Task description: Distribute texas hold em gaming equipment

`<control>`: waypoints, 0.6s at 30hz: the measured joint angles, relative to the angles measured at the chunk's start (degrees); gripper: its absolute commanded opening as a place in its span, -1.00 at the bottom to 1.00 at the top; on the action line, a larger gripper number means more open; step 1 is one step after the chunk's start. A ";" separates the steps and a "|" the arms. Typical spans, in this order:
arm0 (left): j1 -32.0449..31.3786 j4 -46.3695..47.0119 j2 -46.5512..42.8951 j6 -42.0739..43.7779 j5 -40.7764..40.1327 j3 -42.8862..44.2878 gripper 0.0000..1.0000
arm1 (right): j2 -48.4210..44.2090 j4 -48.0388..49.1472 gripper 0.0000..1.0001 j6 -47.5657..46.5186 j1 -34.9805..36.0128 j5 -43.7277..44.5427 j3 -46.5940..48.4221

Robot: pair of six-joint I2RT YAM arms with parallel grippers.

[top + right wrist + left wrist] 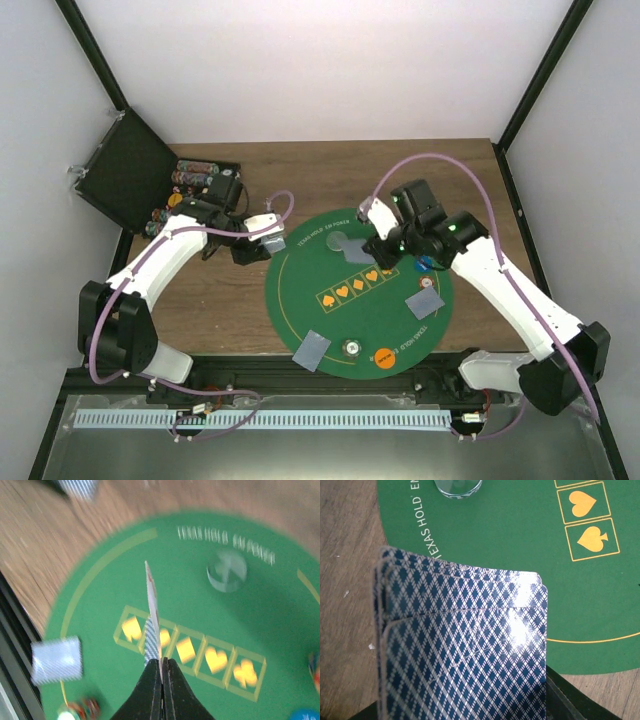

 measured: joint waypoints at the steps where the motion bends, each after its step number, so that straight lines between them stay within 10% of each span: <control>1: 0.00 -0.02 0.00 0.00 0.07 -0.07 0.04 | -0.35 -2.12 -0.99 -1.77 0.00 1.90 -1.16; 18: 0.00 0.26 0.02 -0.46 0.68 -0.07 0.04 | -1.97 -19.54 -0.99 -13.44 -3.08 15.63 -24.35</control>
